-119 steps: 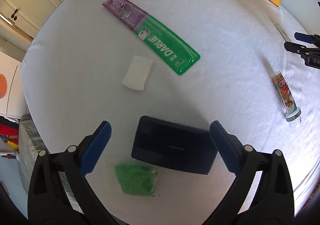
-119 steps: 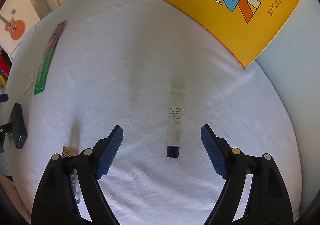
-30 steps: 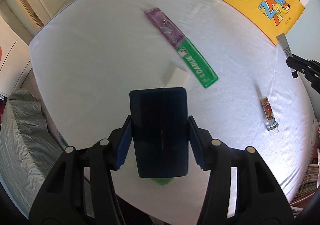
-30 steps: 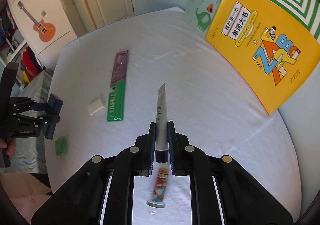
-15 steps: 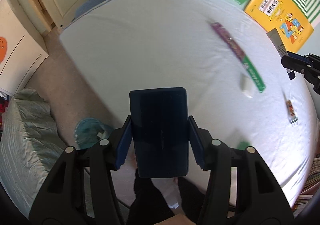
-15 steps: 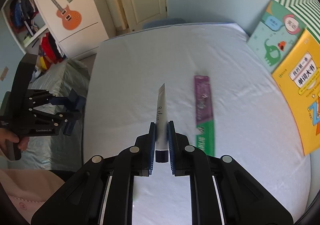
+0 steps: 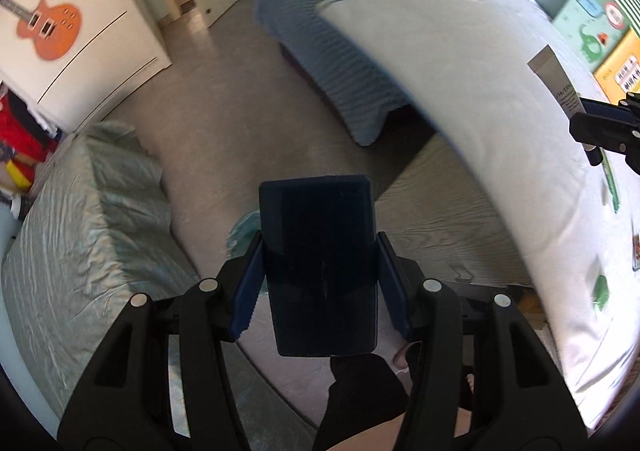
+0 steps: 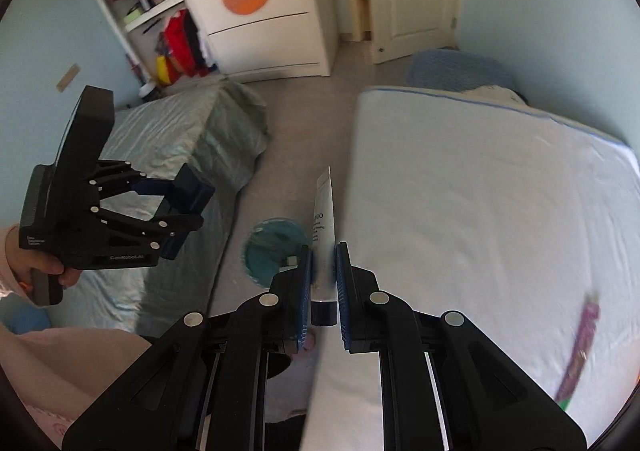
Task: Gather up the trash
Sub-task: 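Carry the navy case and white tube to the teal wastebasket and open both tools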
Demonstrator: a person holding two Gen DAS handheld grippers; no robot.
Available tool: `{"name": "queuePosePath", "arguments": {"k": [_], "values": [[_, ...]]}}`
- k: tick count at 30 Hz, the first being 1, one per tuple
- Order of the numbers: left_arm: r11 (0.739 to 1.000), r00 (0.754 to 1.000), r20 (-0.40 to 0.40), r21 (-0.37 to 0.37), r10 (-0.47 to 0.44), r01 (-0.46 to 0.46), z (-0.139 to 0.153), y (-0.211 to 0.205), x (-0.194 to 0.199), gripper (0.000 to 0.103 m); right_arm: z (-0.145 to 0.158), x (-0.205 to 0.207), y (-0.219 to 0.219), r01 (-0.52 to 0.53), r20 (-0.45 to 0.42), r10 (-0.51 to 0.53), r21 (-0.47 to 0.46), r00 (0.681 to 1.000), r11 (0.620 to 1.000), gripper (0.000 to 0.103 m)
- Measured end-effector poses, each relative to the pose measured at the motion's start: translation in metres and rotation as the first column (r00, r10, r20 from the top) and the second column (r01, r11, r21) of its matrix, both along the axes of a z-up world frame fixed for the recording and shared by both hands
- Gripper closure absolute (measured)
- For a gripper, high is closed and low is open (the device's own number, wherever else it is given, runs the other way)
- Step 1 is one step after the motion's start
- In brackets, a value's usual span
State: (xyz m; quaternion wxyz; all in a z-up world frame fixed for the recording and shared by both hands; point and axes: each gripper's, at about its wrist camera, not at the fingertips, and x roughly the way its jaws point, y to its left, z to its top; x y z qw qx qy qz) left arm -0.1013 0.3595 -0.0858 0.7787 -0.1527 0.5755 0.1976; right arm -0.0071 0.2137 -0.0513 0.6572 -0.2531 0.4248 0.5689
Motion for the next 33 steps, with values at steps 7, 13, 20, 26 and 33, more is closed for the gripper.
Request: {"name": "queuePosePath", "arguments": {"k": [7, 13, 20, 26, 33], "values": [[0.992, 0.991, -0.030, -0.012, 0.127, -0.127, -0.014, 0.052, -0.042, 0.052, -0.008, -0.035, 0.071, -0.162, -0.030, 0.161, -0.023, 0.987, 0.987, 0.090], [0.976, 0.976, -0.048, -0.031, 0.212, -0.213, -0.026, 0.080, -0.069, 0.052, -0.017, -0.058, 0.116, -0.272, -0.052, 0.270, -0.052, 0.962, 0.961, 0.090], [0.963, 0.963, -0.065, -0.050, 0.260, -0.263, -0.042, 0.106, -0.090, 0.052, -0.029, -0.083, 0.153, -0.370, -0.070, 0.364, -0.089, 0.929, 0.925, 0.090], [0.956, 0.956, -0.077, -0.054, 0.284, -0.289, -0.049, 0.121, -0.102, 0.052, -0.036, -0.098, 0.172, -0.416, -0.082, 0.409, -0.109, 0.909, 0.903, 0.090], [0.953, 0.952, -0.092, -0.056, 0.292, -0.298, -0.056, 0.130, -0.107, 0.052, -0.042, -0.106, 0.180, -0.443, -0.097, 0.434, -0.126, 0.896, 0.887, 0.090]]}}
